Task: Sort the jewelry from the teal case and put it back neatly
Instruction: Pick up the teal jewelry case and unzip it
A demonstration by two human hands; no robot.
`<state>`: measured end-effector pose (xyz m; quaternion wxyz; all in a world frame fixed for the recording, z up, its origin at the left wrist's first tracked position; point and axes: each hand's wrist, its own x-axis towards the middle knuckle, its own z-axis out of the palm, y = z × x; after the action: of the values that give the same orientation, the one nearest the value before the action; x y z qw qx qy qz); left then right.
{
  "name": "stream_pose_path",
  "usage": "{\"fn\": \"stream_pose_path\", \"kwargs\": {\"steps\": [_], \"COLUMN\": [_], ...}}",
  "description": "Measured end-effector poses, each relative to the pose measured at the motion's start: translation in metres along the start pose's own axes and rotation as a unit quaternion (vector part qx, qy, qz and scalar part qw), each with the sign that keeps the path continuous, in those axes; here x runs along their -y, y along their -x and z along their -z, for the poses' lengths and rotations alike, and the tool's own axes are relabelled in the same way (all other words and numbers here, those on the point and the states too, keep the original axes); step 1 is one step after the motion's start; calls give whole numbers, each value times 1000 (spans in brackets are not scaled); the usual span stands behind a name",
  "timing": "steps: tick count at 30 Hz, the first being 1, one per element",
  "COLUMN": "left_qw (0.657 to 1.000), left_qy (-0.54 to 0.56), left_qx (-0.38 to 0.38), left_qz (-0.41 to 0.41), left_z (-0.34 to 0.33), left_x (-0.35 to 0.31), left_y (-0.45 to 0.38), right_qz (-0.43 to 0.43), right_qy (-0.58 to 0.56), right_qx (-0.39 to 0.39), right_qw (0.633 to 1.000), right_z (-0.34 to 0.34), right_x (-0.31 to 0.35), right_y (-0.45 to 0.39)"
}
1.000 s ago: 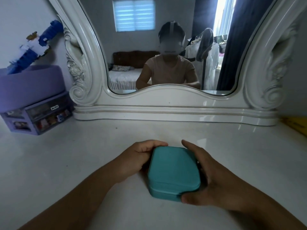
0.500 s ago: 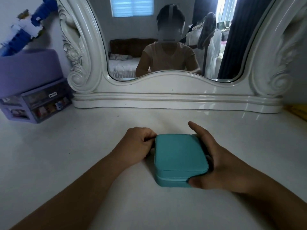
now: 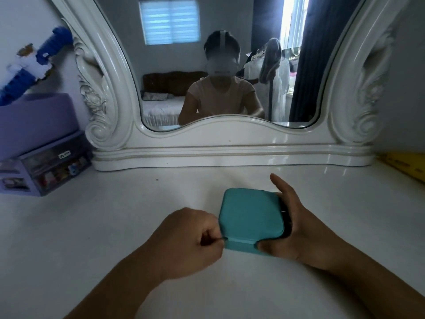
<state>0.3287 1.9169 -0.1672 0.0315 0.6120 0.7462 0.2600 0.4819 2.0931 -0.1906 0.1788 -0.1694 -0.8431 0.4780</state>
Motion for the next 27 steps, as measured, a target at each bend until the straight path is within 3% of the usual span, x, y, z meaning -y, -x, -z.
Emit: {"fn": "stream_pose_path", "kwargs": {"steps": [5, 8, 11, 15, 23, 27], "left_qw": [994, 988, 991, 991, 993, 994], "left_qy": [-33, -55, -49, -65, -22, 19], "left_qx": [-105, -147, -122, -100, -71, -48], "left_qz": [-19, -13, -39, -65, -96, -95], "left_z": [-20, -21, -20, -18, -12, -12], "left_x": [-11, -10, -3, -3, 7, 12], "left_y": [0, -1, 0, 1, -2, -3], "right_qz": [2, 36, 100, 266, 313, 340], "right_qy": [28, 122, 234, 246, 237, 282], "right_qx": [7, 11, -23, -104, -122, -141], "right_qw": [1000, 992, 967, 926, 911, 886], "right_z": [-3, -5, -12, -25, -36, -39], "right_x": [1, 5, 12, 15, 13, 14], "right_y": [0, 3, 9, 10, 2, 1]}}
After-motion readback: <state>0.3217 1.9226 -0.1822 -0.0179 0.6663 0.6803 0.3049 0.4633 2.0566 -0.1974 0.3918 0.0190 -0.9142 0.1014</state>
